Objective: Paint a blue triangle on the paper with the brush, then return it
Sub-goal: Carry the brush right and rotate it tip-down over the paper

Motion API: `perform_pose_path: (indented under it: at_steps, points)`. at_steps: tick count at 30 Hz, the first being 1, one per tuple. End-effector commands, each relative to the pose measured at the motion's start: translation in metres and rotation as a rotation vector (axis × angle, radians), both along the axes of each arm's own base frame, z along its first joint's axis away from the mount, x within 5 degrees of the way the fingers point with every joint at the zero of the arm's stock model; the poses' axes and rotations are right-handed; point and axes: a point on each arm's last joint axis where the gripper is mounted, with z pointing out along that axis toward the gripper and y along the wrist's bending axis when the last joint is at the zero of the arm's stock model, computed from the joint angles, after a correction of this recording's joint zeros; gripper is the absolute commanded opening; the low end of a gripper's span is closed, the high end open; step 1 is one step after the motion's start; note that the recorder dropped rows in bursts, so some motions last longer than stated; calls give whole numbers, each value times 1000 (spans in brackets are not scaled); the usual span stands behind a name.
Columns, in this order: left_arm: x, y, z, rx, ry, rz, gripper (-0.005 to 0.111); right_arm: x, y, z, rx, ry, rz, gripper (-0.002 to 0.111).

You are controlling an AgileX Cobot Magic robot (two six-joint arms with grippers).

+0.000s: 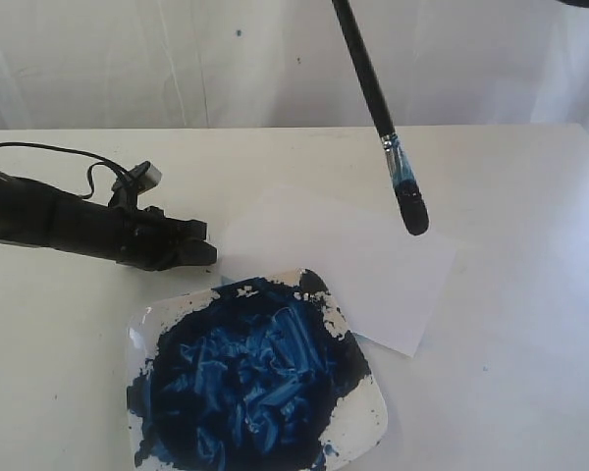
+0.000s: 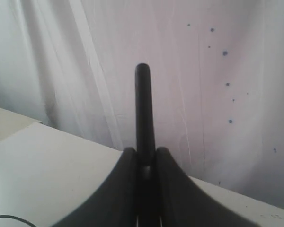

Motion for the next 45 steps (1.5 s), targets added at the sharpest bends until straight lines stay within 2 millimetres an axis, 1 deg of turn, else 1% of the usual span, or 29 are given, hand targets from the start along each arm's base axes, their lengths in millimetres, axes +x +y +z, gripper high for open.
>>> perform_pose_path:
  at_steps: [1, 4, 8, 13, 17, 19, 20, 22, 23, 25, 27, 30, 33, 36, 40, 43, 45]
  points:
    - [-6, 1, -23, 40, 67, 14, 0, 0, 0, -4, 4, 19, 22, 0]
    - [-6, 1, -23, 40, 67, 14, 0, 1, -1, -4, 30, 37, 1, 0]
    - [-6, 1, -23, 40, 67, 14, 0, 1, -1, -4, 22, 29, 6, 0]
    - [-6, 1, -23, 40, 66, 13, 0, -2, 4, -5, 7, -2, 76, 0]
    - [-6, 1, -23, 40, 66, 13, 0, -4, 7, -5, 46, -149, 110, 0]
    - [-6, 1, -23, 40, 66, 13, 0, -9, 11, -5, 103, -198, 121, 0]
    - [-6, 1, -23, 40, 66, 13, 0, -8, 10, -7, 145, -188, 99, 0]
    - [-6, 1, -23, 40, 66, 13, 0, -8, 10, -10, 157, -201, 55, 0]
    - [-6, 1, -23, 40, 66, 13, 0, -7, 9, -12, 147, -214, 22, 0]
    - [-6, 1, -23, 40, 66, 13, 0, -7, 10, -15, 84, -274, -22, 0]
    - [-6, 1, -23, 40, 66, 13, 0, -8, 11, -18, 11, -299, -45, 0]
    - [-6, 1, -23, 40, 66, 13, 0, -10, 15, -23, -74, -273, -48, 0]
    - [-6, 1, -23, 40, 66, 13, 0, -7, 16, -25, -167, -183, -43, 0]
    - [-6, 1, -23, 40, 66, 13, 0, -6, 16, -16, -207, -146, -45, 0]
    - [-6, 1, -23, 40, 66, 13, 0, -3, 18, 4, -209, -132, -52, 0]
    - [-6, 1, -23, 40, 66, 13, 0, 3, 22, 7, -236, -84, -57, 0]
    - [-6, 1, -23, 40, 66, 13, 0, 7, 24, 6, -225, -95, -58, 0]
